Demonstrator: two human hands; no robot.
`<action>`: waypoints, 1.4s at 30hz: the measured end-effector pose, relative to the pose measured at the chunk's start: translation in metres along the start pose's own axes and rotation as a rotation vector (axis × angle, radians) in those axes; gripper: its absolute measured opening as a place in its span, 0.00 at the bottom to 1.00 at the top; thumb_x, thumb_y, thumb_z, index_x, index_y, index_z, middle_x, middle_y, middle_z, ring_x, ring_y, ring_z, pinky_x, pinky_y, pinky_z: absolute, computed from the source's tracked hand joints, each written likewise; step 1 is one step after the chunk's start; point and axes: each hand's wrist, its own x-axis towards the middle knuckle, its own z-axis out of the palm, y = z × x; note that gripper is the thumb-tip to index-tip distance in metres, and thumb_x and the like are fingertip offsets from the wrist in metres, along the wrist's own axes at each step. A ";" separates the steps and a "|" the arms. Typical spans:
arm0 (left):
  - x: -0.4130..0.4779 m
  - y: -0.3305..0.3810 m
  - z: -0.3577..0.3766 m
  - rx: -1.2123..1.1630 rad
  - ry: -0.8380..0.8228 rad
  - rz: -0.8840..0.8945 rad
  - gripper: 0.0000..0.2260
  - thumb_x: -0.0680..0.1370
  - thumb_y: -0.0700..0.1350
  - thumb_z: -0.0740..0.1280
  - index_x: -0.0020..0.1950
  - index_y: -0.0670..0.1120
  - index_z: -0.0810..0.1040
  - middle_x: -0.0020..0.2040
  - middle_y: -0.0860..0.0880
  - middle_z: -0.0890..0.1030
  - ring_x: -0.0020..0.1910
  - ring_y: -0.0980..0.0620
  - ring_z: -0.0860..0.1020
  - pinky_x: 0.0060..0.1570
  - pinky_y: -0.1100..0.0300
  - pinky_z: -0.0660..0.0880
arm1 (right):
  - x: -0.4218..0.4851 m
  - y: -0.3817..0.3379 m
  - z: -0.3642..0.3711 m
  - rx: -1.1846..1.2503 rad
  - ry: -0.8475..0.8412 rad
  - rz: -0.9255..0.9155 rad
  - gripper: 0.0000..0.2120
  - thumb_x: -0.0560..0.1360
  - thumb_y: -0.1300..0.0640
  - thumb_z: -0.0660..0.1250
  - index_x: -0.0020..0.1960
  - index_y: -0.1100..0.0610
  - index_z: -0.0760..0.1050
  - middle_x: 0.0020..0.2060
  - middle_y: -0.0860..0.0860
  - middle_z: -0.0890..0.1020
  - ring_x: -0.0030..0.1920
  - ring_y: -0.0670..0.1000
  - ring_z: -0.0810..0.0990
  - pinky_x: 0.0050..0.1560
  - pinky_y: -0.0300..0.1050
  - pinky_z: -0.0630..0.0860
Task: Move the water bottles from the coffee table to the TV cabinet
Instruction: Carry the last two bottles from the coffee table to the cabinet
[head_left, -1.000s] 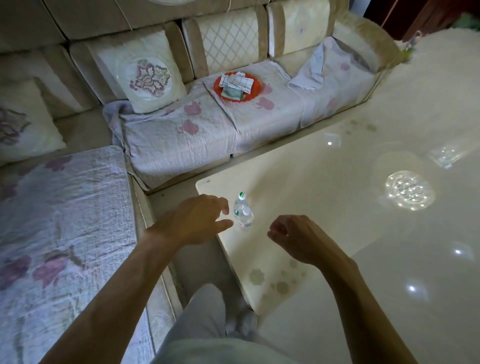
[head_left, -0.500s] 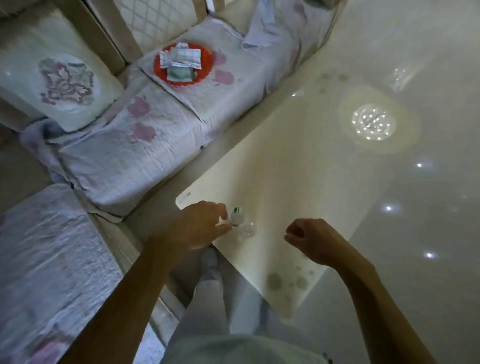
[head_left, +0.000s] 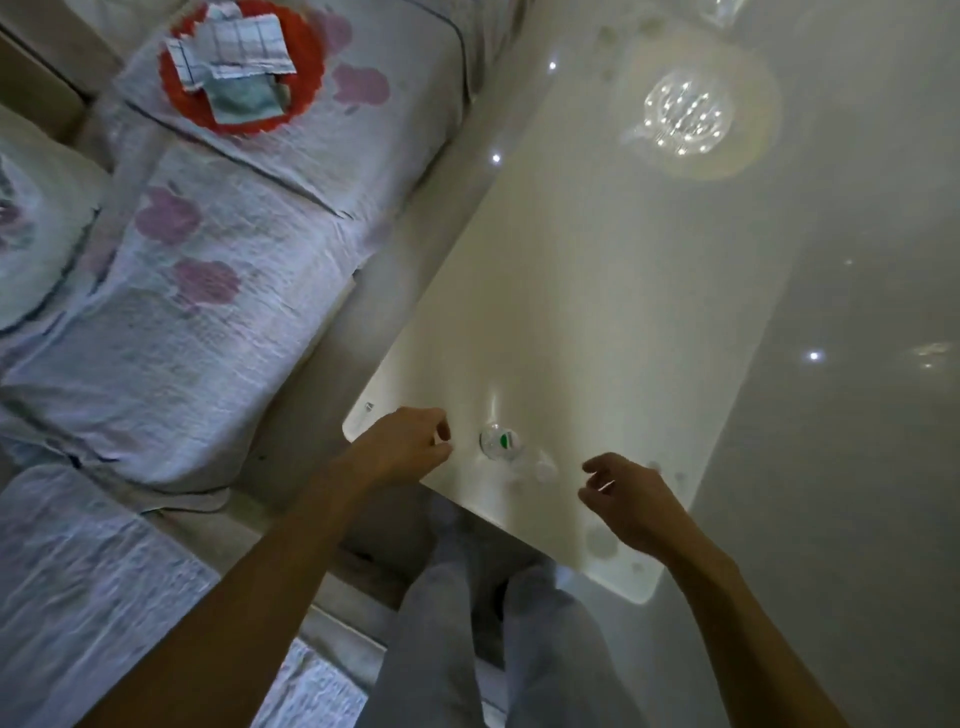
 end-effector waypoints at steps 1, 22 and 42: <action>0.011 -0.005 0.007 -0.029 -0.006 -0.004 0.11 0.77 0.49 0.65 0.58 0.47 0.75 0.51 0.47 0.82 0.45 0.51 0.79 0.46 0.59 0.75 | 0.003 0.005 0.006 0.040 0.011 0.029 0.18 0.77 0.54 0.67 0.66 0.55 0.72 0.56 0.52 0.81 0.48 0.48 0.78 0.50 0.40 0.73; 0.174 -0.031 0.162 -0.234 0.105 0.189 0.35 0.69 0.46 0.75 0.72 0.56 0.64 0.70 0.50 0.69 0.67 0.49 0.68 0.66 0.51 0.68 | 0.163 0.077 0.191 0.589 0.306 0.050 0.29 0.67 0.46 0.76 0.63 0.57 0.72 0.57 0.53 0.80 0.56 0.50 0.80 0.65 0.53 0.75; -0.003 0.111 0.104 -0.407 0.477 0.164 0.35 0.61 0.51 0.81 0.64 0.46 0.71 0.56 0.46 0.75 0.53 0.49 0.77 0.51 0.56 0.77 | -0.014 0.090 0.017 0.837 0.500 -0.050 0.35 0.67 0.50 0.78 0.69 0.51 0.67 0.63 0.51 0.77 0.55 0.51 0.78 0.49 0.34 0.71</action>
